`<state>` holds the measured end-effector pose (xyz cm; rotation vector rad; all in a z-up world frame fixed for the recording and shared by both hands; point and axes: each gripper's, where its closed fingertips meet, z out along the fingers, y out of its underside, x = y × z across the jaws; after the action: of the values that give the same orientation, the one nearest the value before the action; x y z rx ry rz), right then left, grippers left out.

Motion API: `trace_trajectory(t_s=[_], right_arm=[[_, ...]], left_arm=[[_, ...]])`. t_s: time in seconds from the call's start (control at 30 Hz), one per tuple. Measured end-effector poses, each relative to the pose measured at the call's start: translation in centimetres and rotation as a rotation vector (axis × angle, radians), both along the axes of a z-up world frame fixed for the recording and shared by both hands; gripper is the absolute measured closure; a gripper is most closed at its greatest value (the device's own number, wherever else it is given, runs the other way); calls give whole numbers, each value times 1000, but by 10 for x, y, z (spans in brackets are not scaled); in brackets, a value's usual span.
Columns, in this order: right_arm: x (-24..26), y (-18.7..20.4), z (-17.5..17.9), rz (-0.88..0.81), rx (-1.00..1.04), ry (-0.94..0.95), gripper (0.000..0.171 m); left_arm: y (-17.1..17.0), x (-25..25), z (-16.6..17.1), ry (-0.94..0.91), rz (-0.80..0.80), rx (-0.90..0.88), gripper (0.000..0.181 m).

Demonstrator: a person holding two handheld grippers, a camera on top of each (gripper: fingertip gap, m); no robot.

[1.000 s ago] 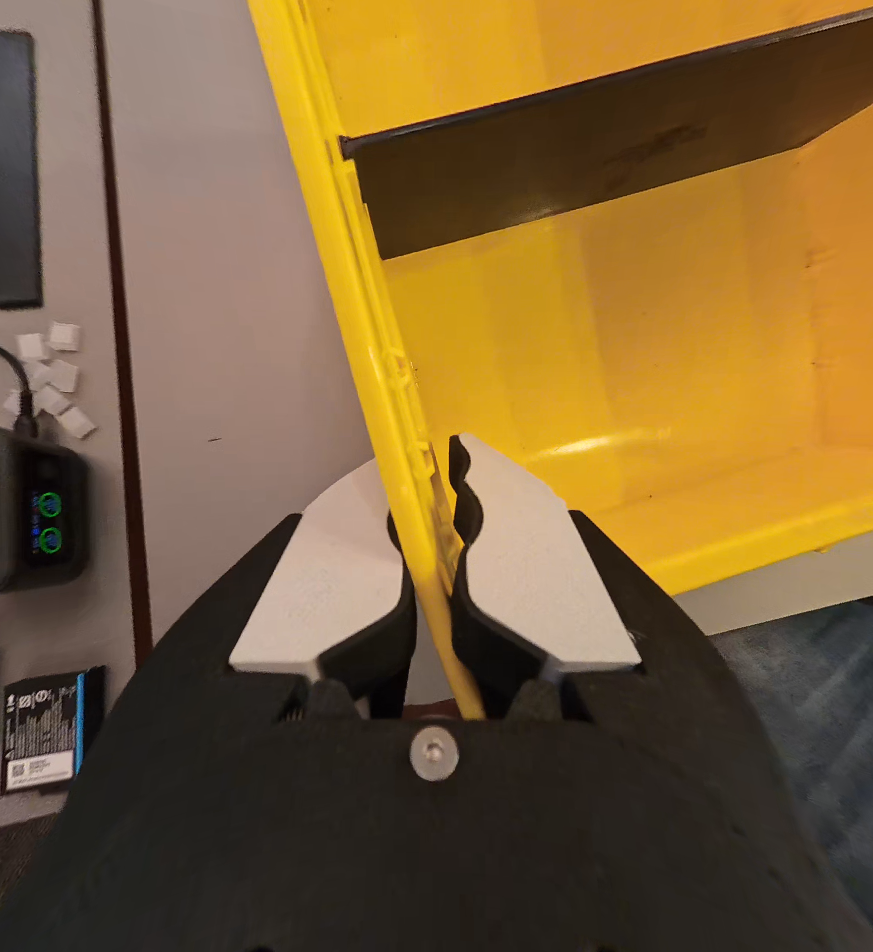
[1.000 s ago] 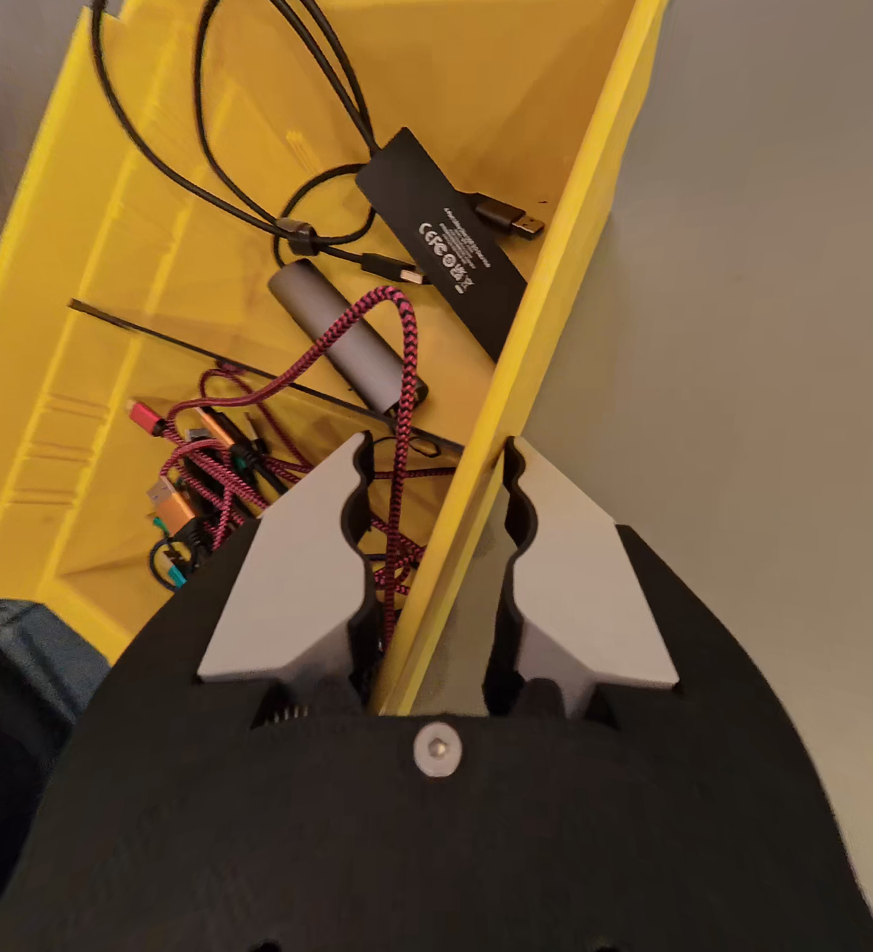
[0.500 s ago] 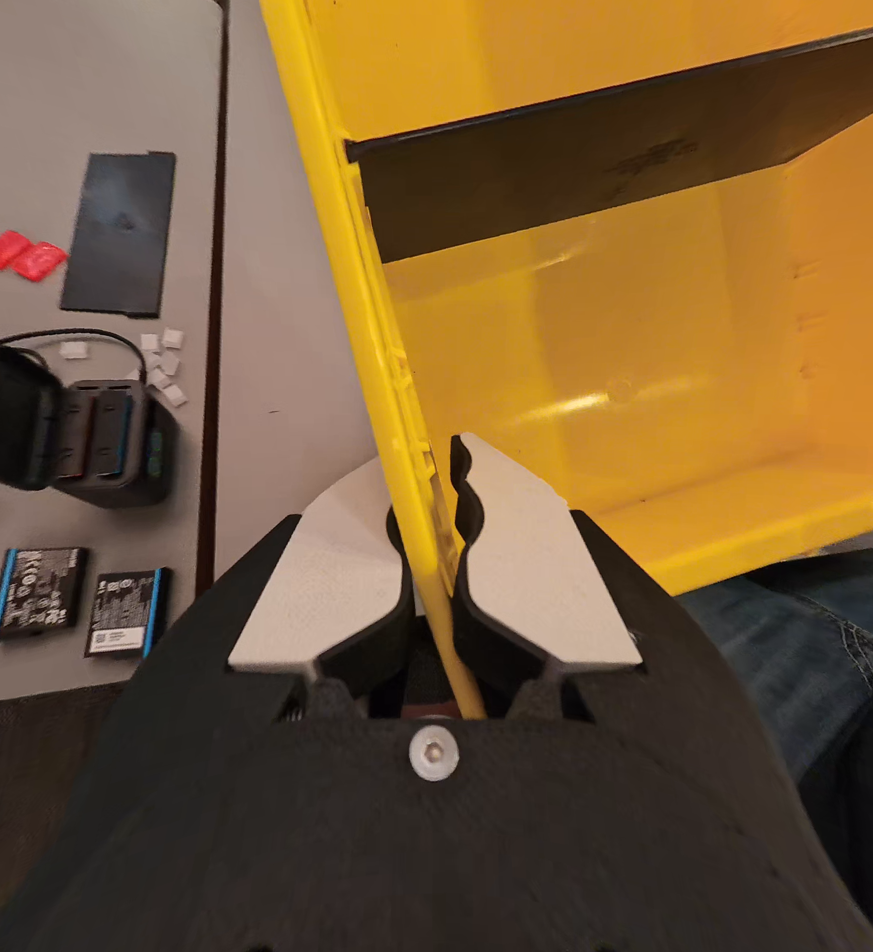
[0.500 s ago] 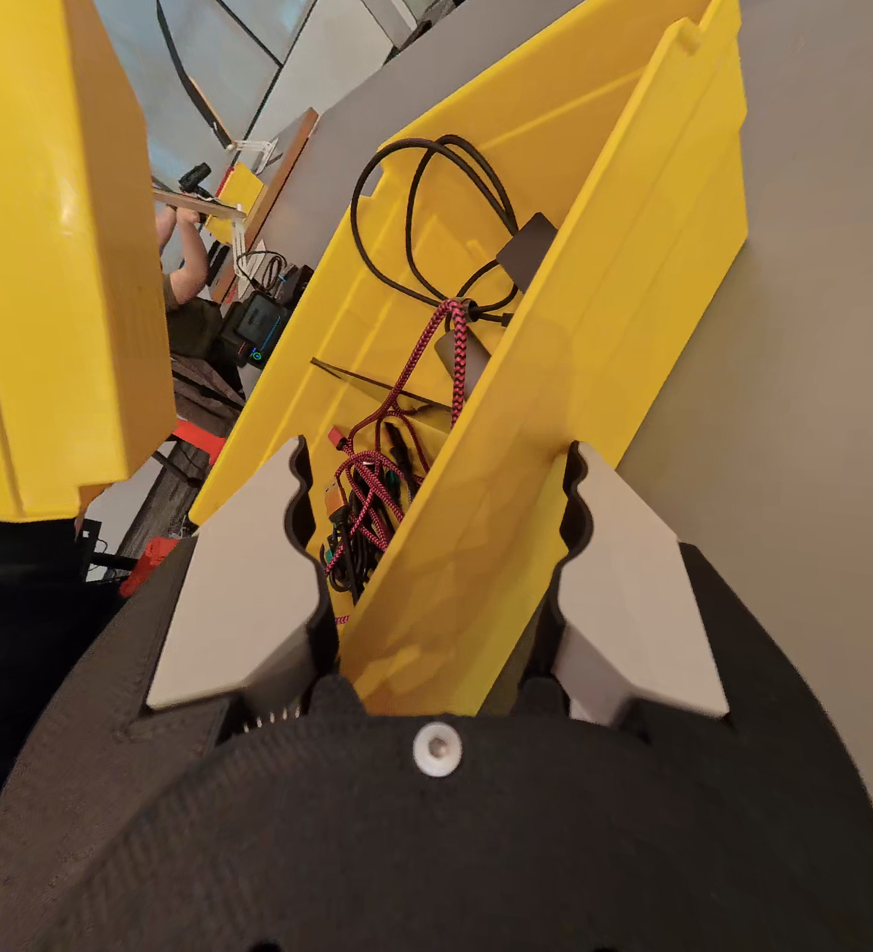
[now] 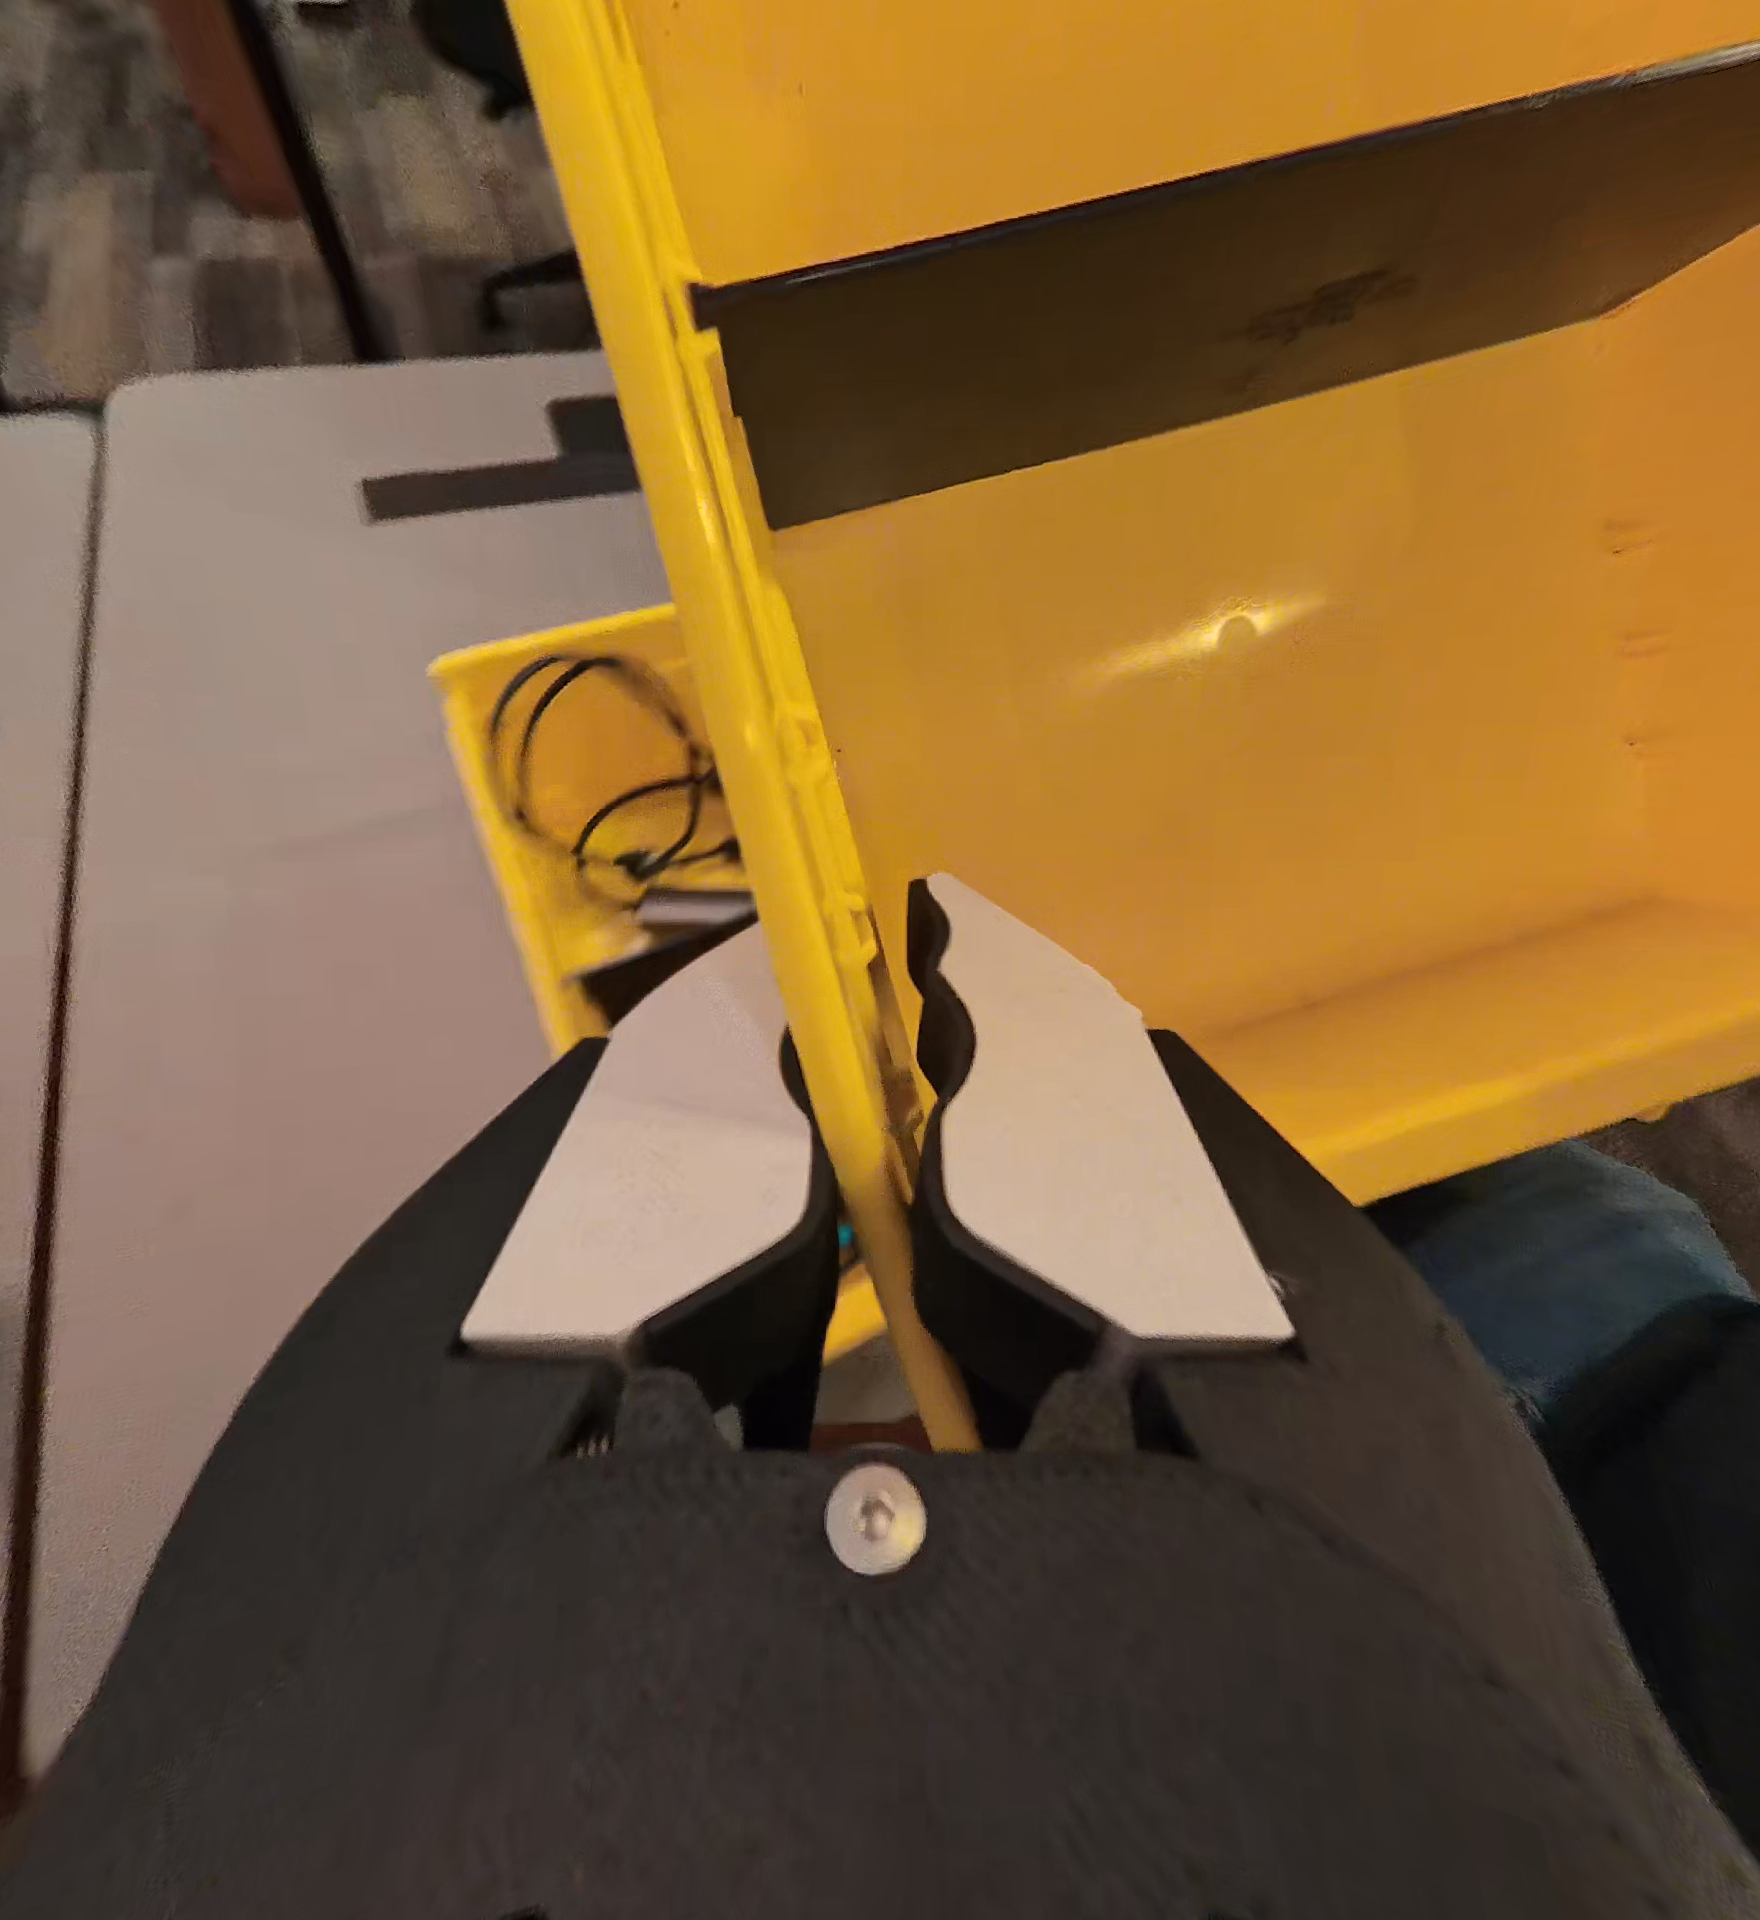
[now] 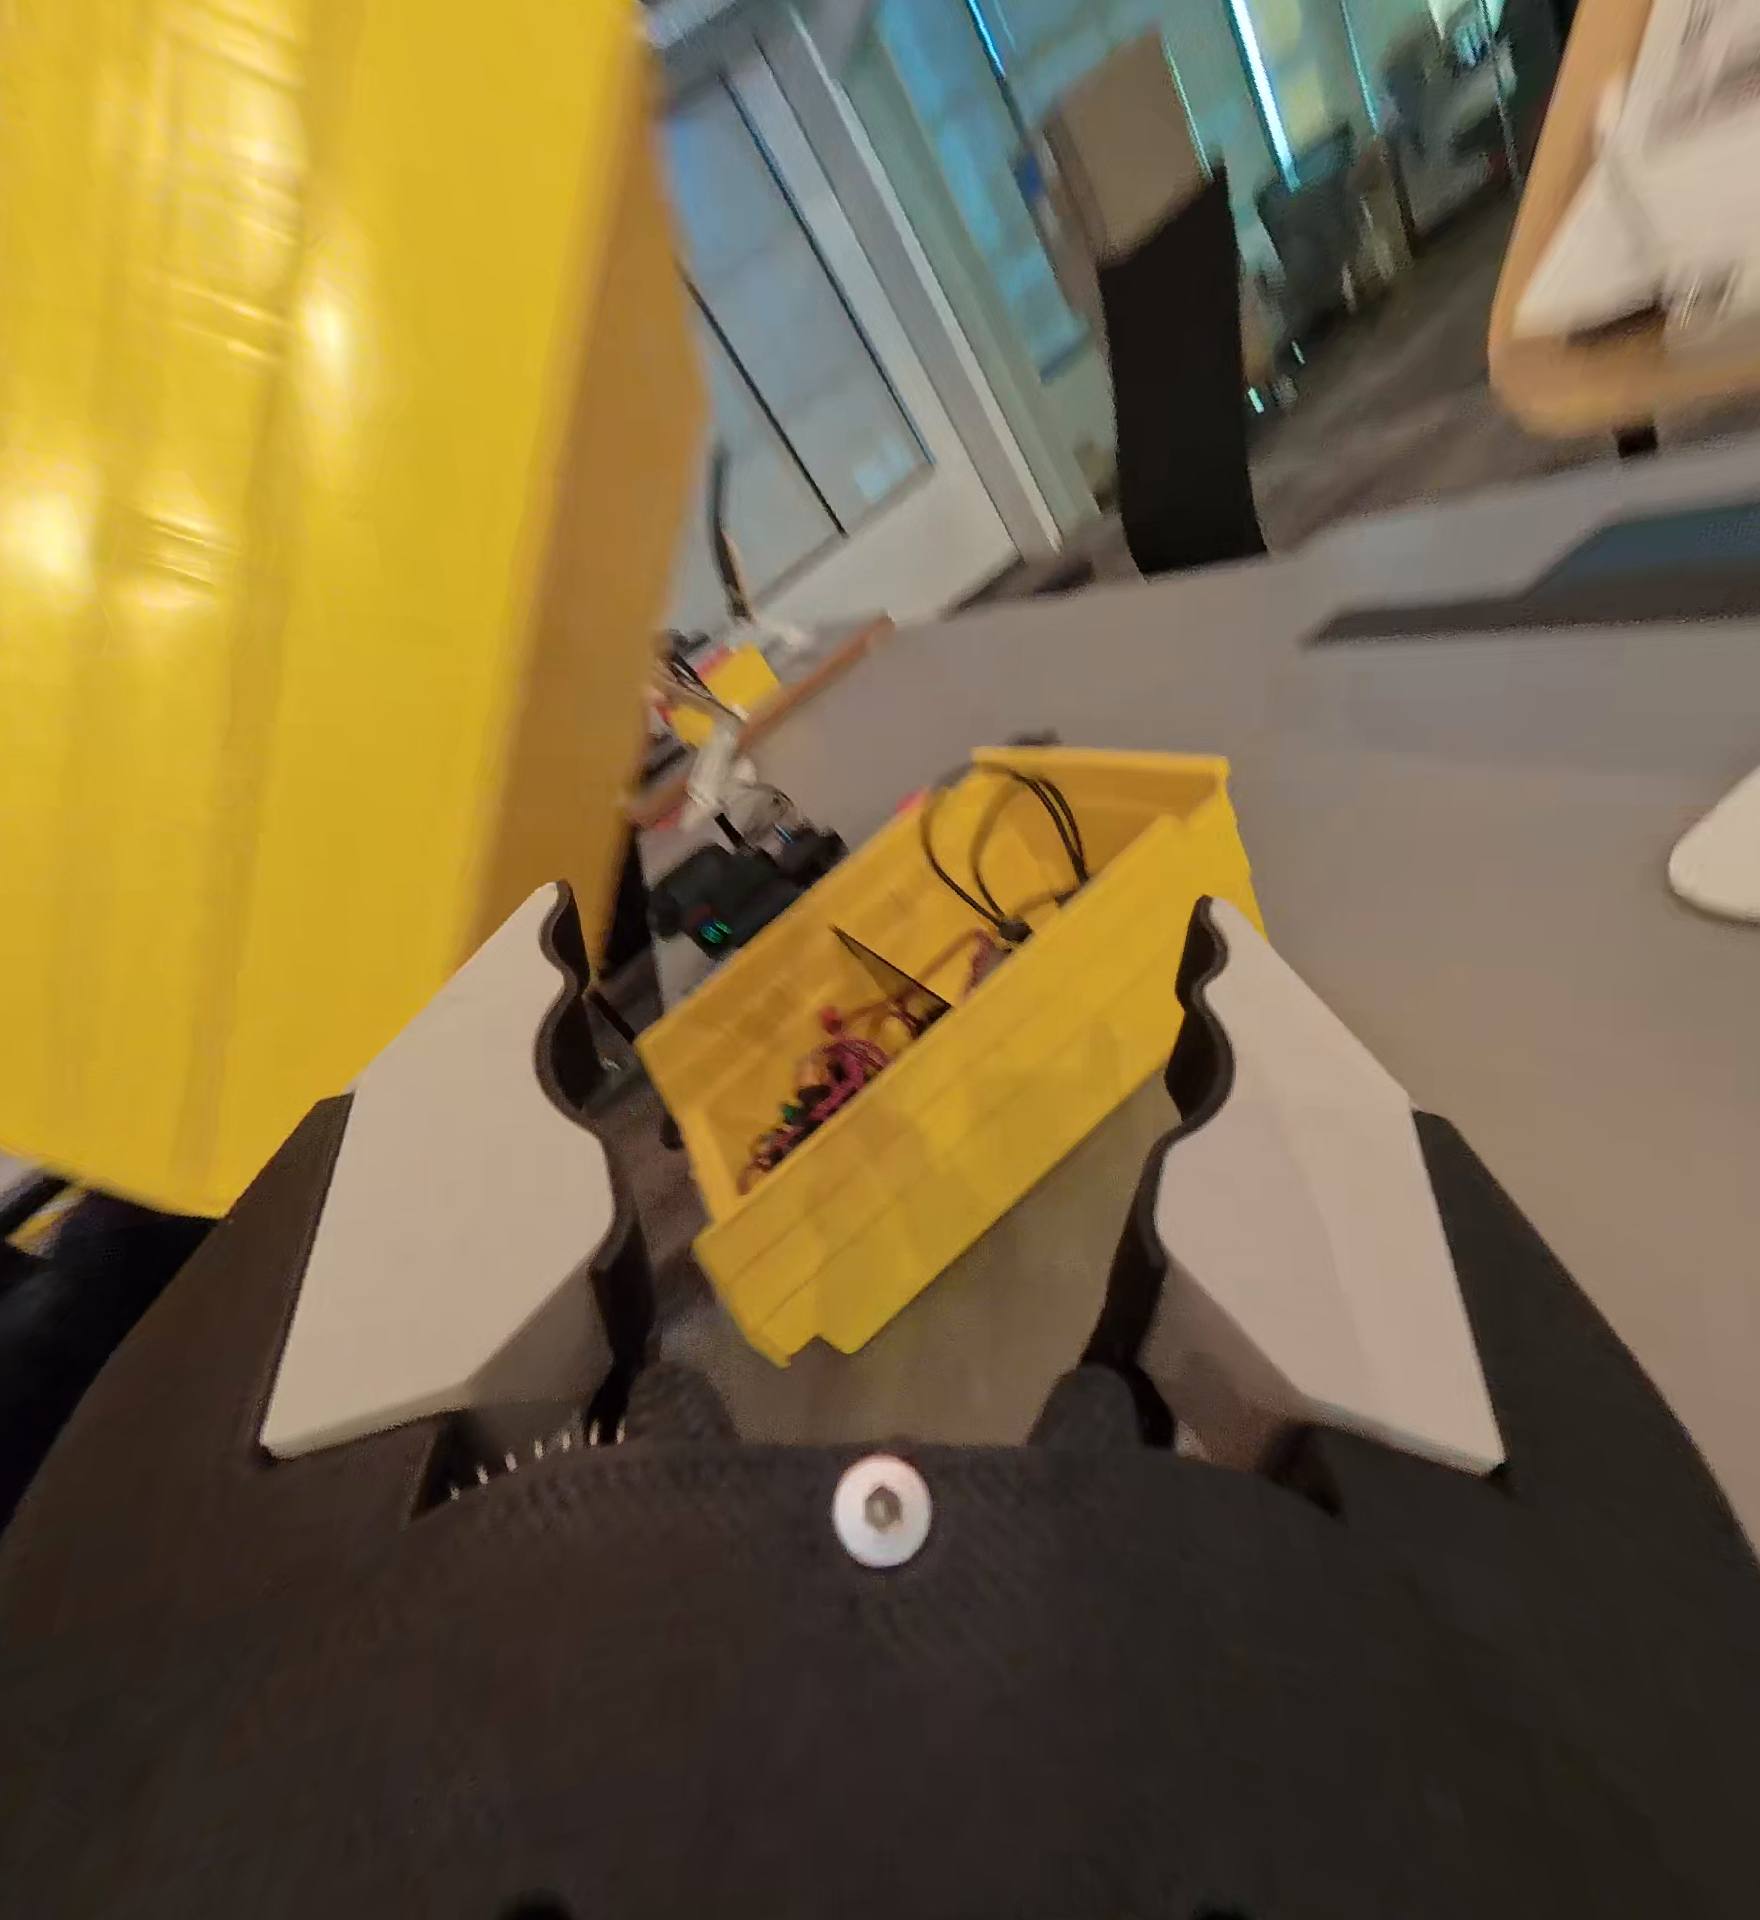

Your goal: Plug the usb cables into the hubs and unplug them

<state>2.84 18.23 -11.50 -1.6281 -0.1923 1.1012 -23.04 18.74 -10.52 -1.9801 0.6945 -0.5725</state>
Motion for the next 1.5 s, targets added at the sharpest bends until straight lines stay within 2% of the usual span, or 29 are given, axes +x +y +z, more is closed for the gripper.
trace_trajectory(t_s=[0.03, 0.13, 0.27, 0.4, 0.5, 0.57, 0.67, 0.8, 0.97, 1.07, 1.2, 1.23, 1.37, 1.5], right_arm=[[16, -21, 19, 11, 62, 13, 59], [62, -88, 53, -51, 237, -126, 57], [116, -160, 69, -256, 337, -248, 56], [133, -186, 32, -332, 195, -271, 51], [178, -182, -11, -525, 70, -402, 51], [212, -184, -30, -632, 3, -456, 63], [247, -186, -49, -697, -59, -475, 66], [282, -189, -70, -714, -157, -485, 71], [313, -190, -101, -708, -280, -509, 77], [330, -190, -115, -729, -316, -528, 89], [348, -190, -130, -746, -370, -554, 113], [351, -190, -133, -742, -383, -585, 117], [364, -191, -140, -730, -436, -726, 133], [379, -192, -146, -721, -477, -811, 149]], left_arm=[[1, 28, 0, 14, -37, 19, 171], [-7, 120, -5, 22, -178, -2, 172], [-21, 227, -34, 92, -336, -47, 171], [-44, 316, -83, 140, -456, -117, 169], [-67, 366, -120, 172, -495, -170, 169], [-84, 392, -144, 189, -520, -225, 169], [-104, 421, -172, 184, -552, -318, 167], [-118, 447, -181, 185, -591, -329, 155], [-140, 460, -182, 175, -656, -384, 129], [-150, 464, -180, 191, -710, -367, 114], [-165, 463, -172, 155, -784, -404, 96], [-169, 460, -167, 123, -807, -417, 97], [-176, 422, -133, 76, -896, -407, 118], [-136, 348, -92, 121, -772, -237, 121]])
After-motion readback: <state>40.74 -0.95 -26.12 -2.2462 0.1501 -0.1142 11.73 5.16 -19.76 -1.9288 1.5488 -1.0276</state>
